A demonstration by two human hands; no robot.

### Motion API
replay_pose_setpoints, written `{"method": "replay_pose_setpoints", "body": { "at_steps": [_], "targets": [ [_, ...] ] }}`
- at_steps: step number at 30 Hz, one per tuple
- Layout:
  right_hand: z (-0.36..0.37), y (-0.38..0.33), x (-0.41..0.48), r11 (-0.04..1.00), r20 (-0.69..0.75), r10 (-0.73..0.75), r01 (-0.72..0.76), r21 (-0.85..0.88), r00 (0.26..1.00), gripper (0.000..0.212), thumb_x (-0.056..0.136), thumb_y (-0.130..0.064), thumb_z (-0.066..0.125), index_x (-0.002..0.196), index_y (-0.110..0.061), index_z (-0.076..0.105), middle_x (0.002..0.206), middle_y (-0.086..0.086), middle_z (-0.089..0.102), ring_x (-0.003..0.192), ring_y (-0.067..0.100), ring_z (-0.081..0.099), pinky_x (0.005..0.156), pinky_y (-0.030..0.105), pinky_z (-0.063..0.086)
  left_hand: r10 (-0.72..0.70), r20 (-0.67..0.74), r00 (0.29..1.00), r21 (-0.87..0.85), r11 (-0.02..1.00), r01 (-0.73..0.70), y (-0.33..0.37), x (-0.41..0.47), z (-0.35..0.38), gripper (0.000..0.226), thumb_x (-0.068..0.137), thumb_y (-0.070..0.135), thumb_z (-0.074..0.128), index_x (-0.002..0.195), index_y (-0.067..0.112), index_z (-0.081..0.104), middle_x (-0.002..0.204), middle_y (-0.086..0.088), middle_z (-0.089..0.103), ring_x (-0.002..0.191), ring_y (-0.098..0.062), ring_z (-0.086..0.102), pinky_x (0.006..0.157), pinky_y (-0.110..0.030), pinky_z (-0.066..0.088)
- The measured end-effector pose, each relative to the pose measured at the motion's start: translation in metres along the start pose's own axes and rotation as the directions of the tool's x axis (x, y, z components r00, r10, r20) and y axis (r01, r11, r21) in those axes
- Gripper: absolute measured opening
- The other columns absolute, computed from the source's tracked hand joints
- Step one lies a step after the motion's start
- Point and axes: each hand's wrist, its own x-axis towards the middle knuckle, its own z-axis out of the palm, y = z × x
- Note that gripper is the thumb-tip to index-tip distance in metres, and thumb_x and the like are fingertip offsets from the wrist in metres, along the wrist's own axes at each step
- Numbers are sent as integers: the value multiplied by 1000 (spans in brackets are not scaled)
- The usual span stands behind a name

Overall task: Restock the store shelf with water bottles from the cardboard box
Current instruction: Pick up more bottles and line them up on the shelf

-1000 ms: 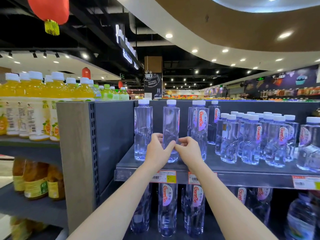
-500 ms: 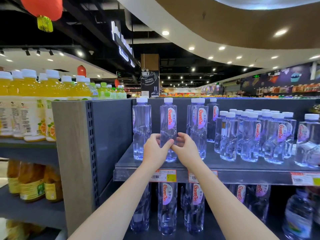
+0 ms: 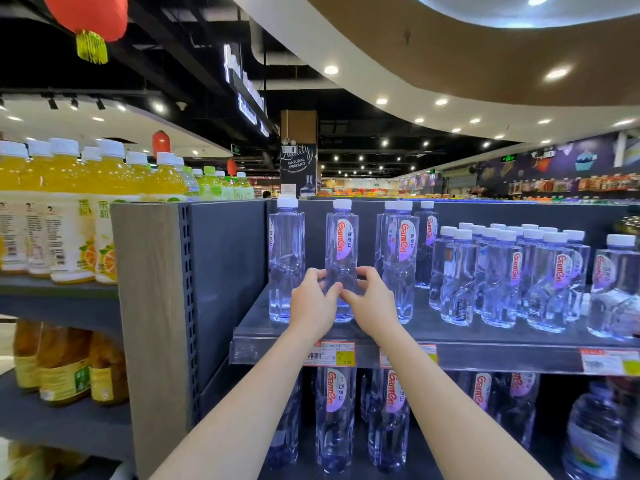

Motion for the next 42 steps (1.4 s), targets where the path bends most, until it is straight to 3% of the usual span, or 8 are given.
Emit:
{"method": "replay_pose_setpoints", "body": {
  "at_steps": [5,9,12,18,21,25,31,42],
  "targets": [
    [2,-3,-2,999,-23,12,-12,-37,1000,49,92,-26,75,134,-22,52,133,1,66,110,16,61,80,23,41,-6,38,999,5,1000,6,3,1,-2,36,104,29,62,138,21,52,138,-2,65,120,-17,61,95,-35,50],
    [0,-7,-3,998,-12,32,-32,-48,999,52,92,-24,75,137,-22,50,137,3,64,109,13,59,63,12,37,-12,61,998,19,1000,10,6,-1,-5,37,106,27,59,141,20,51,143,-5,64,128,-21,60,103,-38,51],
    [-1,-8,-4,997,-3,49,-49,-57,999,53,92,-27,75,139,-21,51,136,1,64,116,17,61,73,19,41,34,78,996,59,997,-38,7,-3,-12,43,106,26,57,147,16,53,148,-6,62,135,-20,59,103,-32,49],
    [7,-19,-24,989,-341,-142,147,-12,929,11,95,-26,70,103,-18,67,92,-6,69,89,10,64,78,22,48,300,-341,891,115,954,-278,2,-18,-53,21,100,16,63,120,22,63,106,9,68,98,-14,67,88,-32,56],
    [26,-34,-31,975,-151,-224,223,-26,963,10,98,-22,66,105,-18,72,90,-9,72,84,6,65,73,6,41,231,-402,886,154,971,-183,-12,-9,-69,30,95,21,69,122,20,57,118,6,53,108,-20,59,95,-37,52],
    [61,-48,-30,989,19,-126,127,-79,992,35,103,-9,46,133,-14,64,121,4,71,102,17,63,73,16,39,-37,-231,972,141,987,71,-24,3,-76,61,87,39,78,134,16,47,130,-3,58,113,-26,63,93,-39,52],
    [79,-49,-23,999,83,41,-42,19,996,47,99,-1,43,144,-13,51,134,4,61,93,14,51,55,8,38,-66,-68,996,68,995,70,-25,5,-80,77,91,31,71,160,24,37,146,6,62,122,-18,64,95,-34,52],
    [87,-41,-6,976,218,53,-4,-218,974,57,98,-23,57,148,-7,36,136,17,55,113,33,59,84,36,49,-35,-117,993,30,999,39,-29,8,-84,31,96,23,65,127,24,65,122,4,69,102,-12,69,77,-20,47]
  ]
}}
